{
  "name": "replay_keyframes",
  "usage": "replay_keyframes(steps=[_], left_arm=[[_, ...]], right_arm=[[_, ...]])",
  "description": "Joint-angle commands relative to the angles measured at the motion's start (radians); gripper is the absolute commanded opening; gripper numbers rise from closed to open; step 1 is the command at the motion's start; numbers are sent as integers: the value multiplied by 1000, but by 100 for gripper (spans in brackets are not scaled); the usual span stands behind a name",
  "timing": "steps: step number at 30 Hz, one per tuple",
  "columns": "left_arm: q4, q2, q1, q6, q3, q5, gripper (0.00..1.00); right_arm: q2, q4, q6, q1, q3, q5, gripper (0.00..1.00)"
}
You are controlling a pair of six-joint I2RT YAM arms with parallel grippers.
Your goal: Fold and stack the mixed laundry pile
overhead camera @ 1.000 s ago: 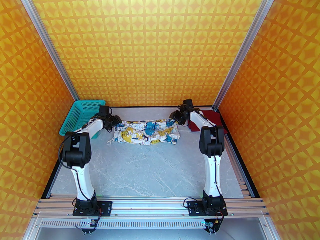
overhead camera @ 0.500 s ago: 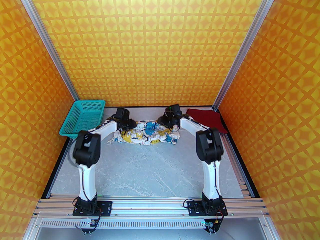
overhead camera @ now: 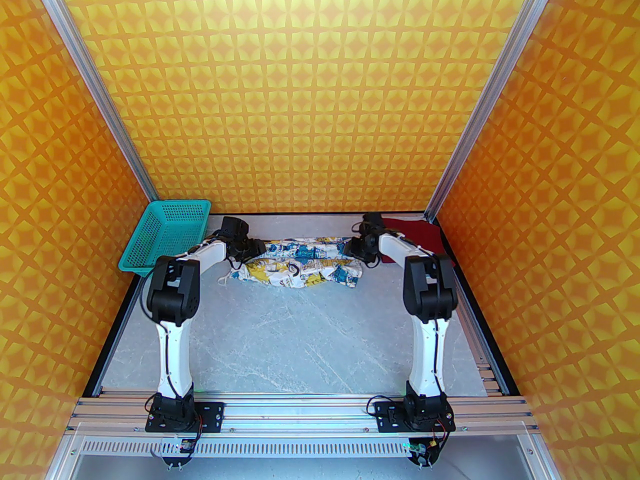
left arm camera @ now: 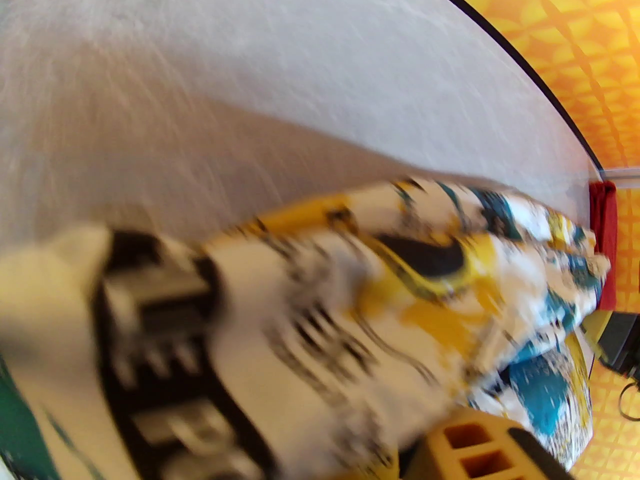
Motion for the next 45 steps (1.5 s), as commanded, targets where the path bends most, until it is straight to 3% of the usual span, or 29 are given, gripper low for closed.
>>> replay_keyframes(steps=[1,7,10,14,17,21,26,31,34,39,45], left_arm=[[-49,-108,-48,56,8,25,51],[-92,-99,-68,69,-19,26,41],[-101,-89,-67,73,-42,26,39],[-81,-81,-50,75,-115,26,36],[-65,-65,-24,76,-156,25,36],[-61,-68,-21,86,-201,33,36],[-47,-158,-53,63,-240,44,42],[-55,-313,-76,26,-249,40,49],[-57,-395,-33,19,-280,29,53],[-85,-432,107,35,-344,51,55],[-66,-441,208,32,-418,58,56]], right_arm=[[-134,-37,-30,66,-18,-5,44],[-191,21,55,149,-148,-125,41],[-181,17,79,137,-207,-91,41],[-170,64,108,87,-284,-136,41],[-156,50,98,48,-314,-90,41],[-147,-11,41,12,-315,68,42],[-235,3,-24,23,-332,97,46],[-362,73,-196,190,-326,162,53],[-364,165,-322,332,-324,161,55],[-212,259,-596,545,-216,150,58],[83,118,-752,679,155,150,63]])
